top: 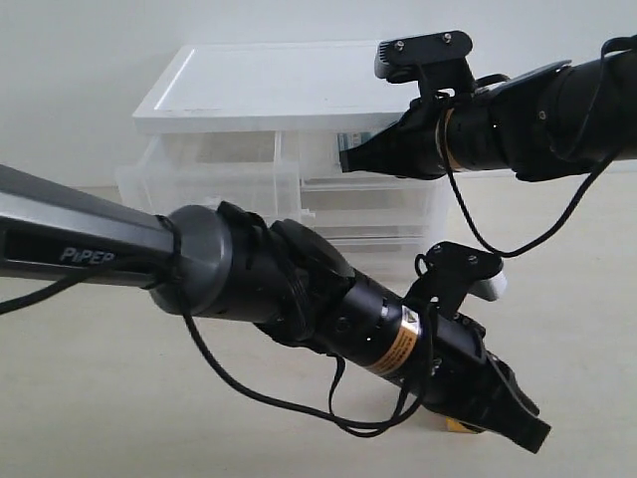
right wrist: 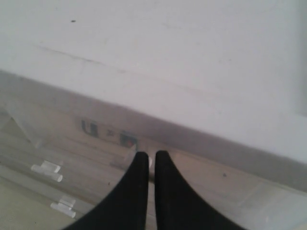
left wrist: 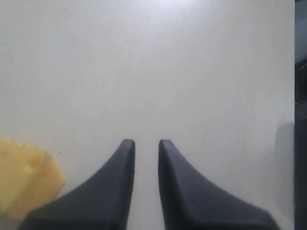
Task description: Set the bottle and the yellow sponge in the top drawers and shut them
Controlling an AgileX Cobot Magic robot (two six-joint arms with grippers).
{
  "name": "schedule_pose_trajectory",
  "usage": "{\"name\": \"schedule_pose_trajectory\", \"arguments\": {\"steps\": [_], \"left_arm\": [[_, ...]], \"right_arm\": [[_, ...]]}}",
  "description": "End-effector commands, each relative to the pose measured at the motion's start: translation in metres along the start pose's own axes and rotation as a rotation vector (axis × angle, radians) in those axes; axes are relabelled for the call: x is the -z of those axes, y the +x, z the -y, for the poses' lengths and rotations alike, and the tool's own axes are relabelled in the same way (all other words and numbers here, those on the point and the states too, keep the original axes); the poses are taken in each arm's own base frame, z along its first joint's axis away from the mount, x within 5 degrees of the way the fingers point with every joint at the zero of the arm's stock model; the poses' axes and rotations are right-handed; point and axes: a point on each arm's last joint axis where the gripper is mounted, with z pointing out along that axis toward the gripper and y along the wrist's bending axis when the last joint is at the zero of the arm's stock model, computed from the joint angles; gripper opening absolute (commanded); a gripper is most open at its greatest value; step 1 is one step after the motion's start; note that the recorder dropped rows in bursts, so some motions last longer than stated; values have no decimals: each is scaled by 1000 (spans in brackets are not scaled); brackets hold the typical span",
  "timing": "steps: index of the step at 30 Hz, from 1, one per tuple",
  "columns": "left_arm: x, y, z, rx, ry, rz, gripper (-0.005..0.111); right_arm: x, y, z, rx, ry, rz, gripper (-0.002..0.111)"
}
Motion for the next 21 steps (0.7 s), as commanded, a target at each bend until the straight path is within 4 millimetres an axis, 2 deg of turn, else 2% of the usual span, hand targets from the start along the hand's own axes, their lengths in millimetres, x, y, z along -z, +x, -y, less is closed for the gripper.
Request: {"name": "schedule_pose_trajectory", "arguments": {"steps": [1, 11, 15, 21], "left_arm": [[-12, -6, -3, 4, -11, 13, 18], [-26, -3, -34, 160, -116, 32, 18], [-20, -2, -42, 220, -83, 26, 17], [1, 6, -61, 313, 24, -6, 16]], "right_arm": [[-6, 6, -13, 27, -94, -32, 0], [-6, 6, -12, 42, -88, -30, 0], [-6, 6, -13, 42, -94, -32, 0], [-6, 6, -13, 42, -94, -32, 0]]}}
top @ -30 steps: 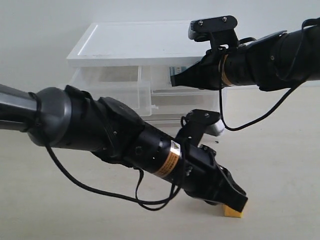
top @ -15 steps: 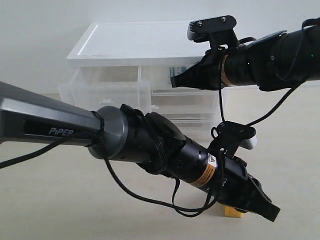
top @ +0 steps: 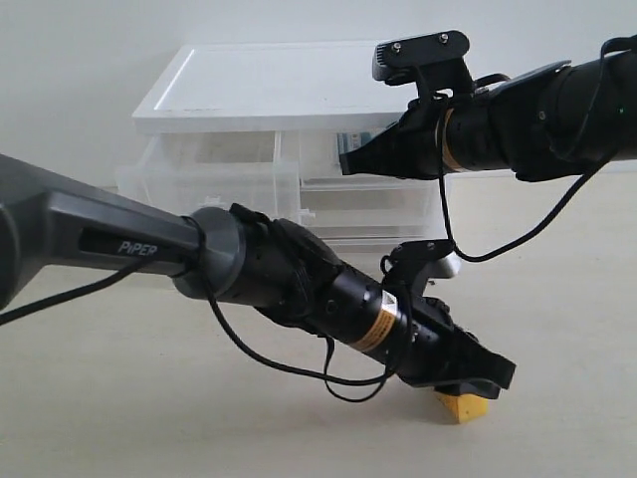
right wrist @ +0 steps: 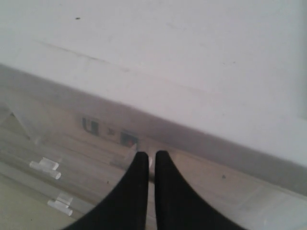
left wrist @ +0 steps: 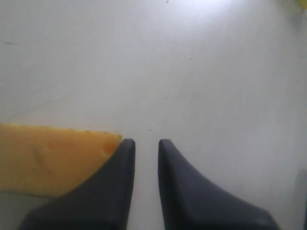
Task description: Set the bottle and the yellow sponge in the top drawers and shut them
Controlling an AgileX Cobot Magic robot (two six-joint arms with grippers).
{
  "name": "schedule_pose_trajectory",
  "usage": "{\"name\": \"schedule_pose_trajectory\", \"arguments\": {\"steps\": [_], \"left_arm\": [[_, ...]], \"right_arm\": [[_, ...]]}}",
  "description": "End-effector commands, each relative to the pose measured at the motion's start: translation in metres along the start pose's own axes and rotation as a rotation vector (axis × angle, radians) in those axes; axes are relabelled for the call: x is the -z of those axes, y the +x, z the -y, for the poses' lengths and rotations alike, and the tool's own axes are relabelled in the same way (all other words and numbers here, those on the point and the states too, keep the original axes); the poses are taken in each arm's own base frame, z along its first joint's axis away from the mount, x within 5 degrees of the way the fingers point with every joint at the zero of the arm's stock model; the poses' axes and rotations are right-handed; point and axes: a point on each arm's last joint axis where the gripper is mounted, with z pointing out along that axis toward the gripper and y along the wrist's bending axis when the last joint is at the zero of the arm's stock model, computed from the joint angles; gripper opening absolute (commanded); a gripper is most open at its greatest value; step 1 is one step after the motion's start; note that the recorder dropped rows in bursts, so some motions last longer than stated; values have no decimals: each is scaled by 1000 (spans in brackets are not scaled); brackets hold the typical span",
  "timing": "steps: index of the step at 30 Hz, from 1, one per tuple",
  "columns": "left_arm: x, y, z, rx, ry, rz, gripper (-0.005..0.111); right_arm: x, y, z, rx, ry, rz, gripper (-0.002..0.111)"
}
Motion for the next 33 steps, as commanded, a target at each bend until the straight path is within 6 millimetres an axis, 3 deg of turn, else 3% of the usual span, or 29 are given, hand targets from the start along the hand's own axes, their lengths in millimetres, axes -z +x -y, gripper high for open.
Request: {"name": "schedule_pose_trajectory", "arguments": {"steps": [1, 8, 15, 18, 23, 28, 33], "left_arm": [[16, 5, -17, 72, 29, -21, 15], [47, 9, -28, 76, -50, 16, 14], [74, -4, 0, -8, -66, 85, 14], [66, -3, 10, -91, -119, 97, 19], [45, -4, 26, -180, -150, 100, 46], [15, -14, 46, -246, -59, 88, 29], [-9, -1, 33, -222, -38, 29, 26]], "right_arm": [[-6, 6, -13, 12, -93, -30, 0], [-6, 6, -13, 12, -93, -30, 0], [-6, 6, -13, 12, -93, -30, 0], [-6, 6, -13, 12, -91, -30, 0], [-5, 6, -14, 12, -101, -31, 0], [-5, 6, -14, 12, -101, -31, 0], [-5, 6, -14, 16, -108, -33, 0]]}}
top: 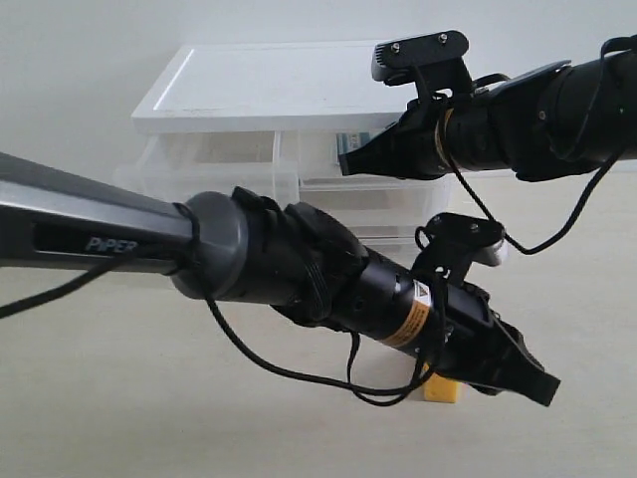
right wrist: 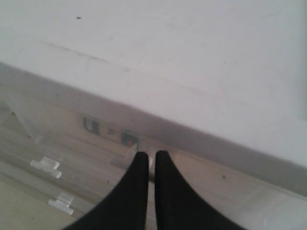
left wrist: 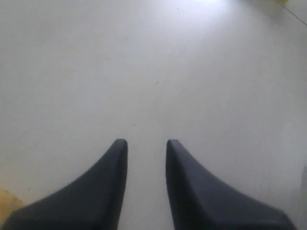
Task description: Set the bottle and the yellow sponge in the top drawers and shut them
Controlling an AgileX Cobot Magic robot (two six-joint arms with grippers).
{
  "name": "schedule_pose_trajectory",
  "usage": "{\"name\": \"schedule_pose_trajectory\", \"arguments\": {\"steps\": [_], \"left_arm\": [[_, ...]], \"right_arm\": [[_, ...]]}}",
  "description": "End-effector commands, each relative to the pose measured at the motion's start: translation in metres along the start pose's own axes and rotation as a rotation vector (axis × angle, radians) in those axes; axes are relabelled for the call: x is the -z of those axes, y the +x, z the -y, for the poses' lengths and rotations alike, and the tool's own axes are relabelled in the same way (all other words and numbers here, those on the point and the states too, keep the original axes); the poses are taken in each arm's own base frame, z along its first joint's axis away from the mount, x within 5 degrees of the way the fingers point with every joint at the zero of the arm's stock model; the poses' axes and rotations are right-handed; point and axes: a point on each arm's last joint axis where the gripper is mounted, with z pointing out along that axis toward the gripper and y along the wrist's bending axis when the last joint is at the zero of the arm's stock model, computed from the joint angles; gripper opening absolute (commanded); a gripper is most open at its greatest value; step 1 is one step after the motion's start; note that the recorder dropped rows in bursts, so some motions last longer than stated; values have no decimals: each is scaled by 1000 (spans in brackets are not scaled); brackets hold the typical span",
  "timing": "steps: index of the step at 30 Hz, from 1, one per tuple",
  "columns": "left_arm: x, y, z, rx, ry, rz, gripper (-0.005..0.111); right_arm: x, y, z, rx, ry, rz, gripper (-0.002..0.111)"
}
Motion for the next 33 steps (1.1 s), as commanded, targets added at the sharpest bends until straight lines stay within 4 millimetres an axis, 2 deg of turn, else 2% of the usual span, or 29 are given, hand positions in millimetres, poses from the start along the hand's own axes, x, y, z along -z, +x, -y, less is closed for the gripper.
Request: {"name": "schedule_pose_trajectory", "arguments": {"steps": [1, 5, 9, 13, 16, 19, 21, 24, 26, 29, 30, 33], "left_arm": [[-20, 16, -8, 12, 9, -50, 26], [-21, 22, -25, 89, -14, -60, 26], [5, 12, -52, 194, 16, -32, 26], [23, 27, -86, 300, -26, -41, 26], [35, 28, -87, 315, 49, -52, 26], [52, 10, -73, 233, 97, -13, 26], [66, -2, -58, 85, 172, 13, 26], [80, -14, -47, -242, 177, 73, 31], [82, -18, -52, -435, 100, 95, 38], [78, -15, -67, -473, -47, 79, 48], [75, -8, -70, -455, -51, 60, 54], [69, 7, -76, -426, -77, 17, 64]], "right_arm": [[-5, 6, -14, 14, -104, -32, 0], [-5, 6, -14, 17, -104, -32, 0], [-5, 6, -14, 15, -106, -32, 0], [-5, 6, -14, 17, -106, -32, 0], [-5, 6, -14, 17, -103, -32, 0], [-6, 6, -14, 14, -101, -31, 0], [-6, 6, -14, 14, -101, -31, 0], [-6, 6, -14, 20, -101, -31, 0], [-6, 6, -14, 20, -101, -31, 0], [-5, 6, -14, 18, -109, -33, 0], [-5, 6, -14, 18, -109, -33, 0], [-5, 6, -14, 18, -105, -32, 0]]}}
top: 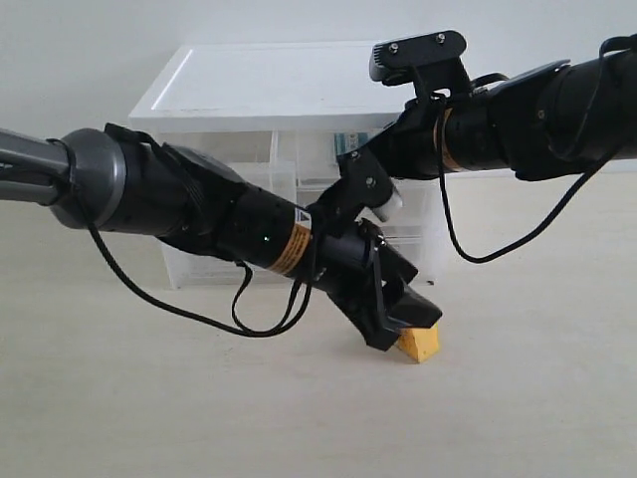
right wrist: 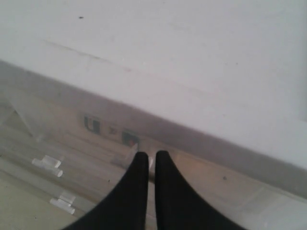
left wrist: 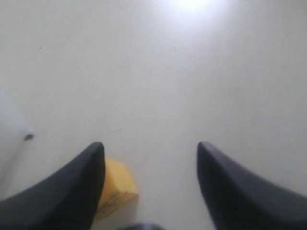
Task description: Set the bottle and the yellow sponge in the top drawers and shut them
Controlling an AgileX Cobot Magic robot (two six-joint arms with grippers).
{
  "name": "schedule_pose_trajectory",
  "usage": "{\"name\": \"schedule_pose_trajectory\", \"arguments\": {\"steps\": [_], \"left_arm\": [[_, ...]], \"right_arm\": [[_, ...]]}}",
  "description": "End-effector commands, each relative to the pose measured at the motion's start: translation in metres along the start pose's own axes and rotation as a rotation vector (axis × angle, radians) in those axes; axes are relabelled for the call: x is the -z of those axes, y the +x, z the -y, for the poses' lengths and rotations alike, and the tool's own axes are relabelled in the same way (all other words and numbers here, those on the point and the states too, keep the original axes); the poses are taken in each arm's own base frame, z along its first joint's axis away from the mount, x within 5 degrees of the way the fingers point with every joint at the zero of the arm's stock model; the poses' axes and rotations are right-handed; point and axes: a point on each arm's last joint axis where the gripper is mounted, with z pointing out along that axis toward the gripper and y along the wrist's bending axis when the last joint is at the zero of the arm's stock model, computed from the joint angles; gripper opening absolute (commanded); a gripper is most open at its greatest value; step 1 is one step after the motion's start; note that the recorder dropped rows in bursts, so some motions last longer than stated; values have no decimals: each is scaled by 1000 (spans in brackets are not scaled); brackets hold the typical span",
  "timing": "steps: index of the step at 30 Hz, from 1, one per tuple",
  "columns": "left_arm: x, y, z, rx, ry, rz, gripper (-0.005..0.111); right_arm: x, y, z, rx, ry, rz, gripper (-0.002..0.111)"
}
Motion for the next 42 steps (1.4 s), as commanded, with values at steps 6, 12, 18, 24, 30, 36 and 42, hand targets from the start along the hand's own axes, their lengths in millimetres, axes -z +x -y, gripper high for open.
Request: {"name": "schedule_pose_trajectory", "arguments": {"steps": [6, 12, 18, 24, 30, 36, 42], "left_arm": [[-5, 35, -8, 8, -152, -127, 64], [-20, 36, 10, -471, -63, -160, 64], [-39, 52, 14, -693, -16, -177, 64], [-41, 43, 8, -656, -90, -115, 64], [-42, 37, 4, -650, -110, -98, 64], [-30, 30, 8, -595, -127, -92, 61], [0, 18, 28, -613, -114, -52, 61]], "right_arm": [[-6, 8, -13, 11, -96, -36, 0], [-6, 8, -13, 9, -97, -36, 0], [-6, 8, -14, 11, -99, -37, 0], [-6, 8, -13, 11, -98, -36, 0], [-6, 8, -14, 11, -106, -38, 0], [11, -5, -24, 12, -214, -9, 0], [28, -6, -23, -32, -210, 2, 0]]}}
